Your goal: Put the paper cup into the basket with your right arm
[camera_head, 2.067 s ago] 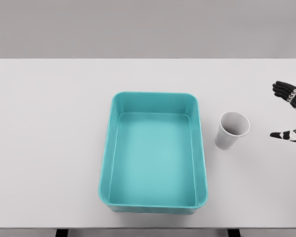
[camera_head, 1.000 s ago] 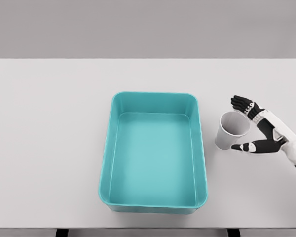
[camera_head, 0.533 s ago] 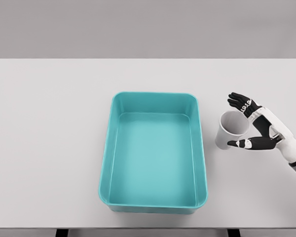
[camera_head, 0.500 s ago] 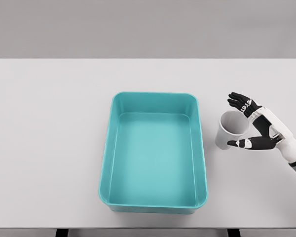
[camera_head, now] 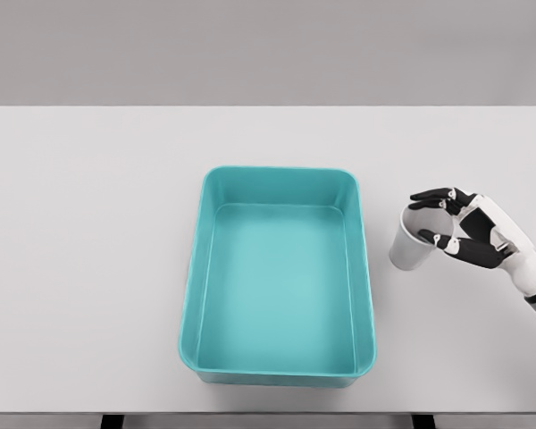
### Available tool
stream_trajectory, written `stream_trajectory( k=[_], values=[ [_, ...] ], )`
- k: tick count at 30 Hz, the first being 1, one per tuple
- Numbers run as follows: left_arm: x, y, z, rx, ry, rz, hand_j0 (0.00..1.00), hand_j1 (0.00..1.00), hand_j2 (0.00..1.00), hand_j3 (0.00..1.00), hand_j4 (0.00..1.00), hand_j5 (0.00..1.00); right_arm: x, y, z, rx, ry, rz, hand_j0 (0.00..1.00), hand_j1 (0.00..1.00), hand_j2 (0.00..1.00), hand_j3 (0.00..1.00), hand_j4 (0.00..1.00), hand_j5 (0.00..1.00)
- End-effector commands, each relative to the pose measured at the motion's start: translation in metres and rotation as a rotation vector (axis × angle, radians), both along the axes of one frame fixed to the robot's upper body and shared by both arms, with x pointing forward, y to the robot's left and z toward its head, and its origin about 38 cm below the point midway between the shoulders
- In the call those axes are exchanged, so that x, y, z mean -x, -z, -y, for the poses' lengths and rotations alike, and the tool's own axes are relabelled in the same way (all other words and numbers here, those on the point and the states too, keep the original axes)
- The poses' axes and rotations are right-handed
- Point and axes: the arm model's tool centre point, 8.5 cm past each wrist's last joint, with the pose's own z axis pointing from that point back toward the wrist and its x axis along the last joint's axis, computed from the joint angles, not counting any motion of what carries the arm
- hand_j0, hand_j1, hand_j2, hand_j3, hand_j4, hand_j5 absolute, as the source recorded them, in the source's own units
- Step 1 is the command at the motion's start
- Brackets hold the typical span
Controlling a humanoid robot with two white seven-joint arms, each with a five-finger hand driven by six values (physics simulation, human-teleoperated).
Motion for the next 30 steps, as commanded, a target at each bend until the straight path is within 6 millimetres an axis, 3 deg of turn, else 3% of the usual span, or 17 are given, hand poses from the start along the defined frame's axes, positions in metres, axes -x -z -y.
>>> stream_trajectory(
  k=[1, 2, 4, 12, 17, 19, 24, 30],
  values=[
    [0.000, 0.000, 0.000, 0.002, 0.000, 0.000, 1.00, 1.00, 1.00, 1.00, 1.00, 1.00, 0.006, 0.010, -0.008, 0.090, -0.063, 0.010, 0.67, 0.67, 0.67, 0.67, 0.67, 0.67],
    [0.000, 0.000, 0.000, 0.000, 0.000, 0.000, 1.00, 1.00, 1.00, 1.00, 1.00, 1.00, 0.005, 0.009, -0.008, 0.102, -0.067, 0.015, 0.84, 0.84, 0.84, 0.84, 0.84, 0.84],
    [0.000, 0.000, 0.000, 0.000, 0.000, 0.001, 1.00, 1.00, 1.00, 1.00, 1.00, 1.00, 0.006, 0.010, -0.009, 0.151, -0.083, 0.029, 1.00, 1.00, 1.00, 1.00, 1.00, 1.00],
    [0.000, 0.000, 0.000, 0.000, 0.000, 0.000, 1.00, 1.00, 1.00, 1.00, 1.00, 1.00, 0.005, 0.007, -0.005, 0.178, -0.086, 0.036, 1.00, 1.00, 1.00, 1.00, 1.00, 1.00],
    [0.000, 0.000, 0.000, 0.000, 0.000, 0.000, 1.00, 1.00, 1.00, 1.00, 1.00, 1.00, -0.004, -0.007, 0.001, 0.204, -0.083, 0.066, 1.00, 1.00, 1.00, 1.00, 1.00, 1.00],
    [0.000, 0.000, 0.000, 0.000, 0.000, 0.000, 1.00, 1.00, 1.00, 1.00, 1.00, 1.00, -0.008, -0.018, 0.011, 0.235, -0.078, 0.081, 1.00, 1.00, 1.00, 1.00, 1.00, 1.00],
    [0.000, 0.000, 0.000, 0.000, 0.000, 0.000, 1.00, 1.00, 1.00, 1.00, 1.00, 1.00, -0.037, -0.071, 0.035, 0.405, -0.062, 0.212, 1.00, 1.00, 1.00, 1.00, 1.00, 1.00],
    [0.000, 0.000, 0.000, 0.000, 0.000, 0.000, 1.00, 1.00, 1.00, 1.00, 1.00, 1.00, -0.033, -0.070, 0.045, 0.434, -0.057, 0.193, 1.00, 1.00, 1.00, 1.00, 1.00, 1.00]
  ],
)
